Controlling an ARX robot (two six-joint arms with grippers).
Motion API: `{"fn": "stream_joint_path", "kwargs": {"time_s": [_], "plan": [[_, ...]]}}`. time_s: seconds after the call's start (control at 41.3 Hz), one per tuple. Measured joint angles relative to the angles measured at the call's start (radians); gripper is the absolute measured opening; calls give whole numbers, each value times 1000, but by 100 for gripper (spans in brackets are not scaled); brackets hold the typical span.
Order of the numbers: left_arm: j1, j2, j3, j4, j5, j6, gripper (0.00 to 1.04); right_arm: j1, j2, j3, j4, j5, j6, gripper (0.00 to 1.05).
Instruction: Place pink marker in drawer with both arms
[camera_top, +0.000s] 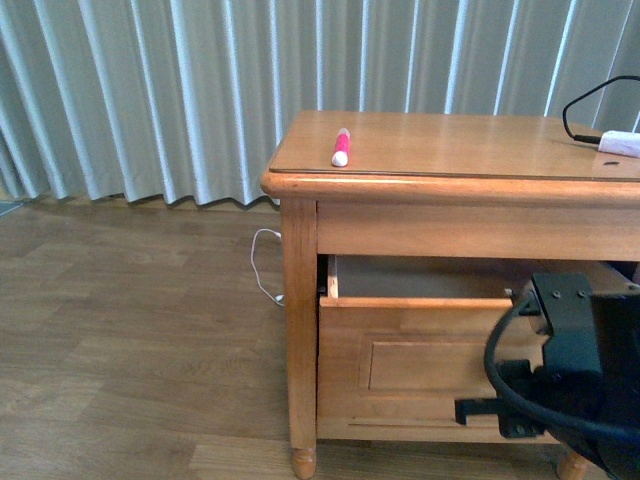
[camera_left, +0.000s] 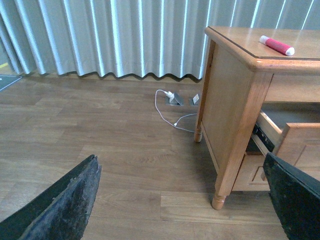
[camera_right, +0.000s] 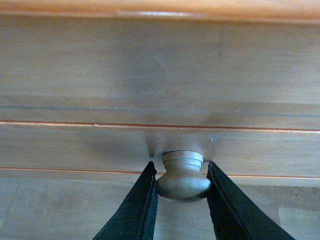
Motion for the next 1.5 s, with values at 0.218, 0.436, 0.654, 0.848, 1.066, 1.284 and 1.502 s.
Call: {"fn": "stream_joint_path", "kwargs": {"time_s": [0.218,0.436,0.654,0.848,1.066,1.284,1.502], "plan": [[0,0,0,0,0,0,99,3,-132,-228,63,-27,11,29],[0,0,0,0,0,0,99,4,-305,-359,48,-21,29,71],[0,0,0,0,0,0,99,-37,-747,-430,-315,-100,21,95],[0,0,0,0,0,0,99,-103,-1151,-428,-669,-181,8,96],[0,0,0,0,0,0,99,-109,-1359,-375,-876,-211,-11,96],[0,0,0,0,0,0,99,-95,-1393,-357,-914,-174,-6,96],[0,0,0,0,0,0,99,-95,-1396,-357,-914,-174,-6,96]]}}
